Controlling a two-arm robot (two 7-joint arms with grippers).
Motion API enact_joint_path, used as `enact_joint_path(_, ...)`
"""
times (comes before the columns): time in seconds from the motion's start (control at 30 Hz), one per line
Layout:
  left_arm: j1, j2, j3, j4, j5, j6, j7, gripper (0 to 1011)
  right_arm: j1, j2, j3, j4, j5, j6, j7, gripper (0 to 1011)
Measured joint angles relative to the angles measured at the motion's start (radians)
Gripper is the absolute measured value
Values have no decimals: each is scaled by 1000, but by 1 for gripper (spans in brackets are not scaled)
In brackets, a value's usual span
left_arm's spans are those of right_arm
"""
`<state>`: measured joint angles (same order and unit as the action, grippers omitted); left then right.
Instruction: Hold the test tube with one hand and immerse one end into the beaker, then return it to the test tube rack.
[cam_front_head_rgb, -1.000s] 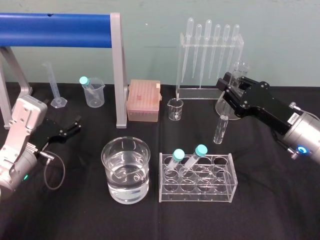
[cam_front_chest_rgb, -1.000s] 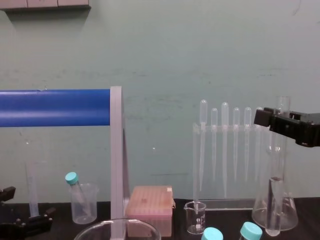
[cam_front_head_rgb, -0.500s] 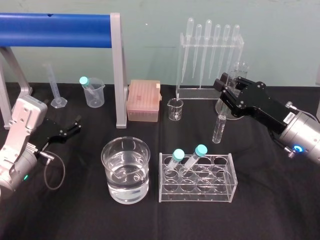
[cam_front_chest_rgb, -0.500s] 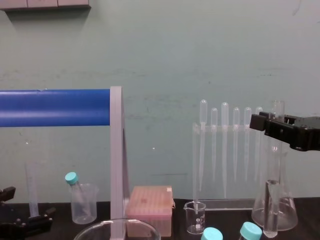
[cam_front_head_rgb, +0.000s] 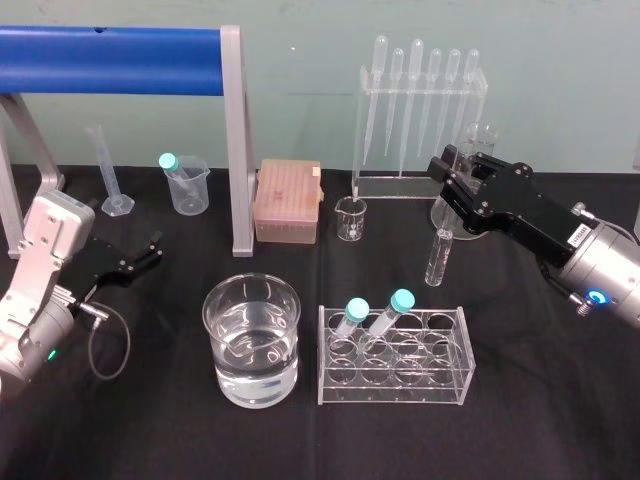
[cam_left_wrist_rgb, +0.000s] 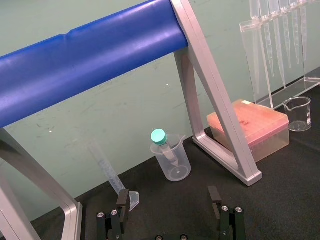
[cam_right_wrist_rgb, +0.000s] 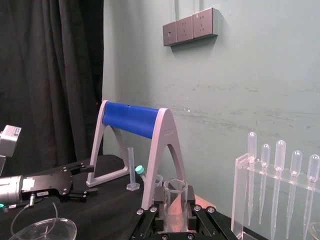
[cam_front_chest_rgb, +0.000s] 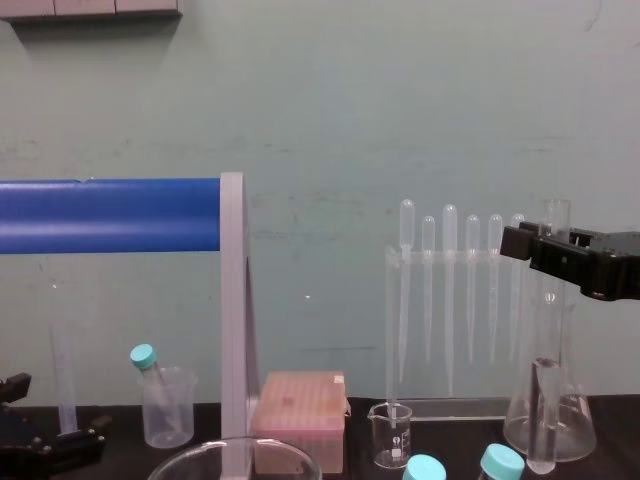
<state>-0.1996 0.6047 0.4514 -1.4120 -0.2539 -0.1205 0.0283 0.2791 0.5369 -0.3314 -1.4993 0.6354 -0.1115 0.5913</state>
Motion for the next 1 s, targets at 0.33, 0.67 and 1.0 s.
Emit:
enact_joint_path(0.33, 0, 0, 0, 0, 0, 0, 0, 1000, 0, 0, 0, -1, 1, 0, 0, 242)
enact_joint_path(0.67, 0, 0, 0, 0, 0, 0, 0, 1000, 0, 0, 0, -1, 1, 0, 0, 242)
enact_joint_path(1.0, 0, 0, 0, 0, 0, 0, 0, 1000, 1, 0, 0, 0, 1, 0, 2, 242)
